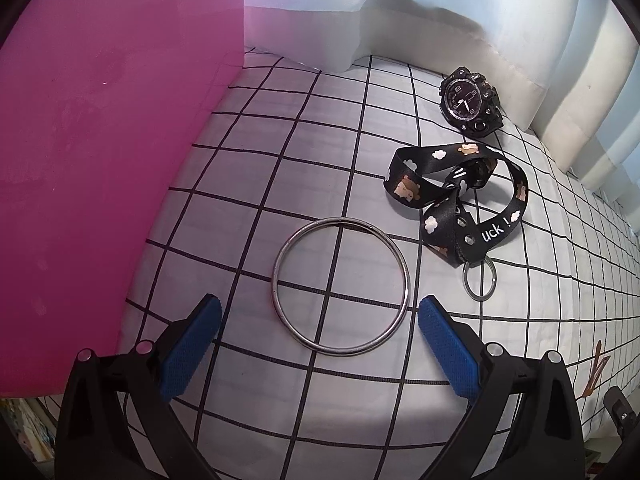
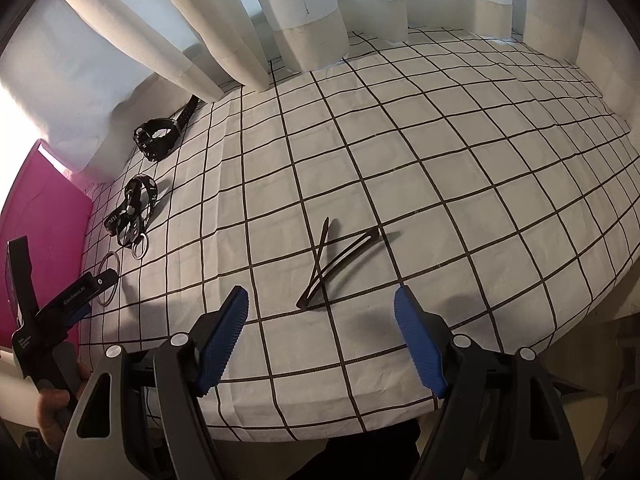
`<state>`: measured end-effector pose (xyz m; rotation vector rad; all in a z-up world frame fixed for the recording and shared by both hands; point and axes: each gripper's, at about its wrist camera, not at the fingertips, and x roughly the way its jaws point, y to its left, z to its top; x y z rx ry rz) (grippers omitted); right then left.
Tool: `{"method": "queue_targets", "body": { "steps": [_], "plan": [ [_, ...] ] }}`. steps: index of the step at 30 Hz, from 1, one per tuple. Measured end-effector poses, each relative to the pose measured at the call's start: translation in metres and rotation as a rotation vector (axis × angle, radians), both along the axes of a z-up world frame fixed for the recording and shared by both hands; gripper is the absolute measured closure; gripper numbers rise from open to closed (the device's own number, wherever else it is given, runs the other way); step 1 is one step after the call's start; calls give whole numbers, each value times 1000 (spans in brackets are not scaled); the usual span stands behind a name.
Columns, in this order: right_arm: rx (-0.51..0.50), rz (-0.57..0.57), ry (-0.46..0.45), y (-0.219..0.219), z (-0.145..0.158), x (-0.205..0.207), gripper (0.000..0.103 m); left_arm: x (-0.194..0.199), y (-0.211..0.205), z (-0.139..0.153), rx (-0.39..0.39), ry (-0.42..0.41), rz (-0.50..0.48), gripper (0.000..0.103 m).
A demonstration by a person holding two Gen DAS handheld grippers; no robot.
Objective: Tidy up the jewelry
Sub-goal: 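Grasp the large silver ring with the left tool while the right tool grasps the dark hairpin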
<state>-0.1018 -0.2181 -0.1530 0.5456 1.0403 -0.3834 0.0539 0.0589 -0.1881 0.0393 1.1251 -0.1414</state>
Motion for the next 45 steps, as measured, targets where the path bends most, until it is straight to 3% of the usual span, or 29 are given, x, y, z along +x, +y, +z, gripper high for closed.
{"method": "queue_targets", "body": {
  "steps": [21,26,39,43,45],
  "plan": [
    [-148,-23,75,9,-23,18,31,24,-6,-7,48,-40,-15,5],
    [-230,8,96,17,-26,22,31,28,-7,-9,47,-63,-8,5],
    [-255,22,57,20,-26,18,31,6,-6,-10,47,-124,14,6],
    [-255,30,50,21,-26,18,32,-3,-4,-6,41,-131,-3,15],
    [-254,37,44,20,-25,18,35,-9,-6,-2,36,-143,-24,29]
  ]
}}
